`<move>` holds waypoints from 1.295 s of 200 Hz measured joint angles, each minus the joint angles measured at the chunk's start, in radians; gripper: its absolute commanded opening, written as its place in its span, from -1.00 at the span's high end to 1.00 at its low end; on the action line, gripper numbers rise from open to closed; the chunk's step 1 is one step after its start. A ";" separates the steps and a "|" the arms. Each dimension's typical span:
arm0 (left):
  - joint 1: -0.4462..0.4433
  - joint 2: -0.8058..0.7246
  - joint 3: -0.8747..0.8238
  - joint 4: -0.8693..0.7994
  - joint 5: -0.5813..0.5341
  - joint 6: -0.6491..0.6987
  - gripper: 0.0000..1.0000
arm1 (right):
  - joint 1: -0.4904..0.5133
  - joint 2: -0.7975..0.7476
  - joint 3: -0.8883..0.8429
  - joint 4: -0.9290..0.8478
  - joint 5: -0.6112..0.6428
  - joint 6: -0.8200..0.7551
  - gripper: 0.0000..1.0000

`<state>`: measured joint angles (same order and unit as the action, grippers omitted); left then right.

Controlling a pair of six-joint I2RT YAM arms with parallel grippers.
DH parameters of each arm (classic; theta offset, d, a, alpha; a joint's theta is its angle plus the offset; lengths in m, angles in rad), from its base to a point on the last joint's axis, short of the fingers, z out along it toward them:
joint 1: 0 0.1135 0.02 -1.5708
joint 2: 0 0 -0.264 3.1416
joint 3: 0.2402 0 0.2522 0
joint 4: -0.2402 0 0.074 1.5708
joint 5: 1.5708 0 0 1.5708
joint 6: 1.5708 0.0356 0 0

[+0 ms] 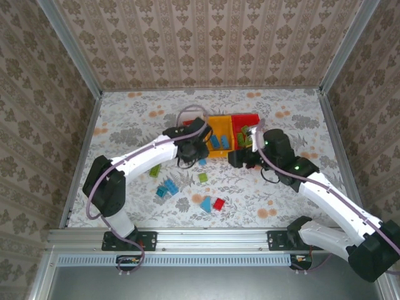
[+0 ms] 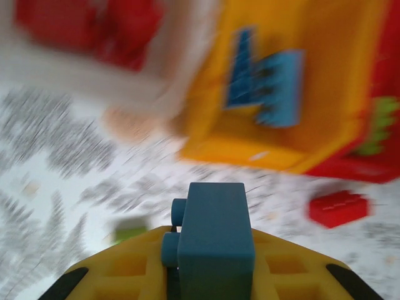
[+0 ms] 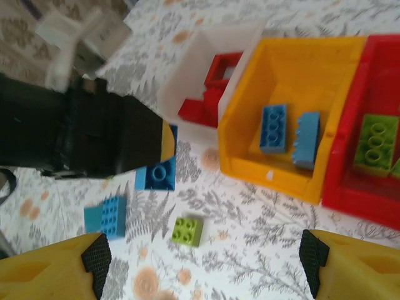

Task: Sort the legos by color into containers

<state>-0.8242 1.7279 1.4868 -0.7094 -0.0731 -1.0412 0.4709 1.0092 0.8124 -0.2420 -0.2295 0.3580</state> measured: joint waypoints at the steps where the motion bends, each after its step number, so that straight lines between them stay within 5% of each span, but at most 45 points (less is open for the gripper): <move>1: 0.000 0.003 0.006 -0.001 0.000 0.004 0.54 | 0.000 0.001 0.000 0.001 0.001 0.002 -0.65; 57: 0.016 0.340 0.410 0.002 0.029 0.230 0.53 | -0.045 0.051 0.035 0.016 0.032 0.092 -0.65; 109: 0.071 0.563 0.602 -0.027 0.048 0.332 0.49 | -0.072 0.051 0.051 0.019 0.038 0.129 -0.64; 162: 0.106 0.597 0.631 -0.055 0.062 0.365 0.00 | -0.074 0.051 0.050 0.016 0.038 0.144 -0.64; 207: 0.093 0.585 0.625 -0.061 0.070 0.369 -0.20 | -0.075 0.051 0.048 -0.020 0.058 0.140 -0.64; 259: 0.049 0.352 0.417 -0.030 0.079 0.415 -0.38 | -0.091 0.050 0.035 -0.092 0.121 0.159 -0.61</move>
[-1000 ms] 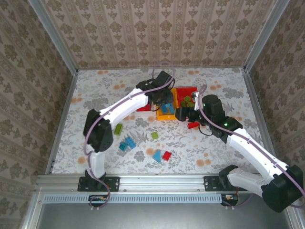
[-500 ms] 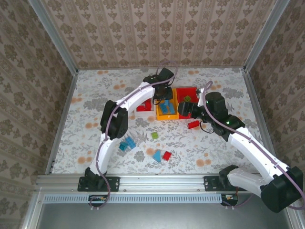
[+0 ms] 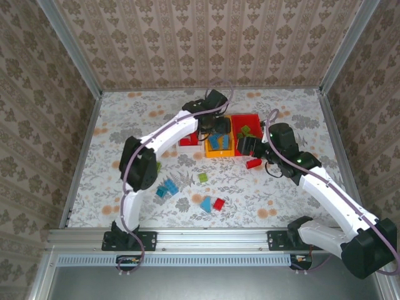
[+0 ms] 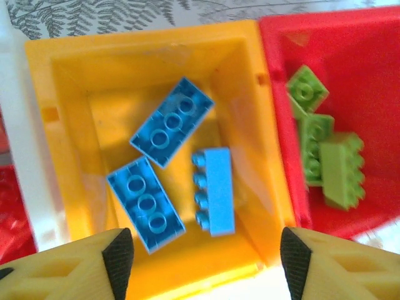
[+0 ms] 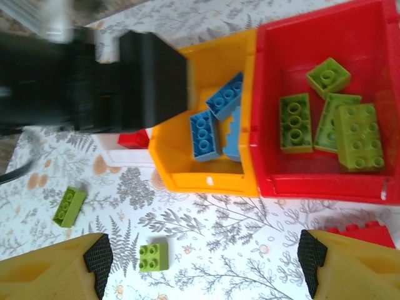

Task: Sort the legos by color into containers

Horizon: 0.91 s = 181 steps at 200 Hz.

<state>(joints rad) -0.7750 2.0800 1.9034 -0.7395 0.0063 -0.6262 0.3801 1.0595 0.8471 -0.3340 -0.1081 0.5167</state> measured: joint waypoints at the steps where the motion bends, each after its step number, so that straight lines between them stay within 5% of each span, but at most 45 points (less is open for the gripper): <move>1: -0.002 -0.008 -0.008 0.003 0.001 0.000 -0.38 | 0.000 0.000 0.000 -0.003 0.000 0.002 -0.61; 35: -0.081 -0.137 -0.140 0.093 0.097 0.116 -0.42 | -0.011 -0.026 -0.012 -0.077 0.047 0.042 -0.58; 87: -0.229 -0.054 -0.196 0.176 0.192 0.339 -0.46 | -0.097 -0.163 -0.014 -0.294 0.105 0.153 -0.53; 181: -0.280 0.170 -0.094 0.209 0.092 0.490 -0.54 | -0.265 -0.311 -0.001 -0.601 -0.029 0.293 -0.56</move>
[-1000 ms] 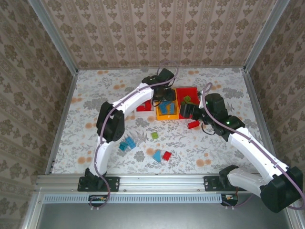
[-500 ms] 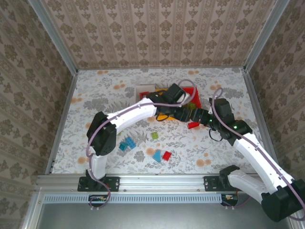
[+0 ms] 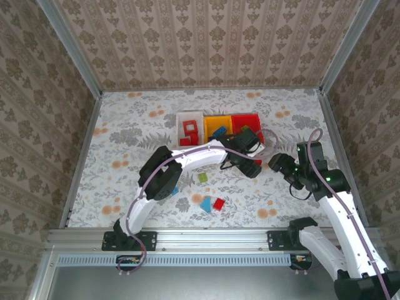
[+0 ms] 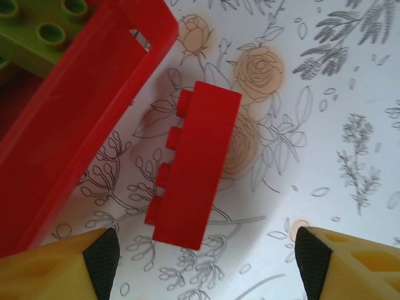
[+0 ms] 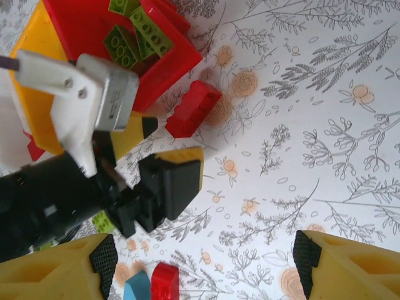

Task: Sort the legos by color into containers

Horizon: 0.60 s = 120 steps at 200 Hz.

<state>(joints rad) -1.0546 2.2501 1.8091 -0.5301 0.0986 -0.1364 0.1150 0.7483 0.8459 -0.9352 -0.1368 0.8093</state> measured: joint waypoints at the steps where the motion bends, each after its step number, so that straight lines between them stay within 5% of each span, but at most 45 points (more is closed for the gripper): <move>1: 0.000 0.001 0.001 0.000 -0.001 0.000 -0.54 | 0.000 -0.001 0.000 0.000 0.000 0.000 -0.56; 52: -0.006 0.062 0.074 -0.006 -0.051 0.009 -0.43 | -0.013 -0.009 0.011 -0.016 -0.058 -0.002 -0.55; 120: -0.018 0.157 0.170 -0.022 -0.039 0.004 0.36 | -0.027 -0.009 0.012 -0.016 -0.079 -0.021 -0.51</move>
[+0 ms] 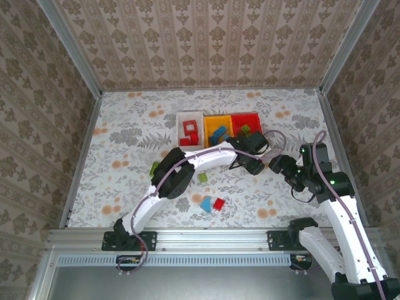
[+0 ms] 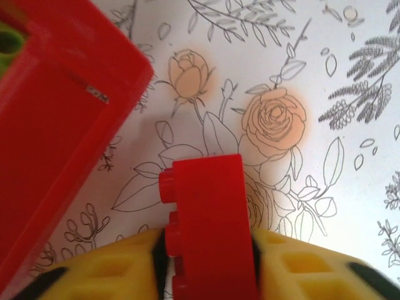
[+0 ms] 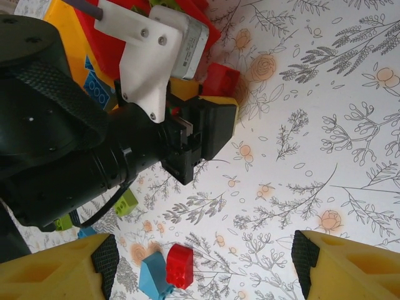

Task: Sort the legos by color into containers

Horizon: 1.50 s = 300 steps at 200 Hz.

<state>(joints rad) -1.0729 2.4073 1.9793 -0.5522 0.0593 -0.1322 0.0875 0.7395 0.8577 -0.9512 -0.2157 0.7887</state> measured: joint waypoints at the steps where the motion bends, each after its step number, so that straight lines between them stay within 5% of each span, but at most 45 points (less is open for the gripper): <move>1: 0.000 0.000 0.000 0.000 0.000 0.001 0.37 | 0.000 0.000 0.000 0.000 0.000 0.000 -0.51; 26: -0.001 0.000 0.000 0.000 -0.005 -0.010 0.60 | -0.003 0.000 0.000 0.000 -0.003 -0.005 -0.49; 56: -0.009 -0.034 -0.052 0.011 -0.023 -0.026 0.64 | -0.005 0.000 0.000 0.001 -0.003 -0.013 -0.45; 104: 0.007 -0.322 -0.331 0.003 -0.064 -0.150 0.64 | 0.021 0.022 0.013 0.049 -0.032 -0.090 -0.37; 161: 0.275 -0.701 -0.508 0.004 -0.100 -0.333 0.63 | 0.497 0.202 0.085 0.290 0.056 -0.268 -0.44; 206: 0.447 -0.616 -0.458 -0.106 -0.151 -0.385 0.64 | 0.601 0.406 0.176 0.437 0.071 -0.371 -0.45; 272: 0.469 -0.395 -0.279 -0.248 -0.225 -0.415 0.61 | 0.602 0.447 0.200 0.484 0.073 -0.421 -0.50; 300: 0.470 -0.356 -0.270 -0.273 -0.228 -0.424 0.39 | 0.602 0.447 0.200 0.484 0.074 -0.423 -0.51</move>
<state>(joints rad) -0.6029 2.0510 1.7092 -0.8253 -0.1688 -0.5560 0.6891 1.1862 1.0576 -0.4667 -0.1421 0.3653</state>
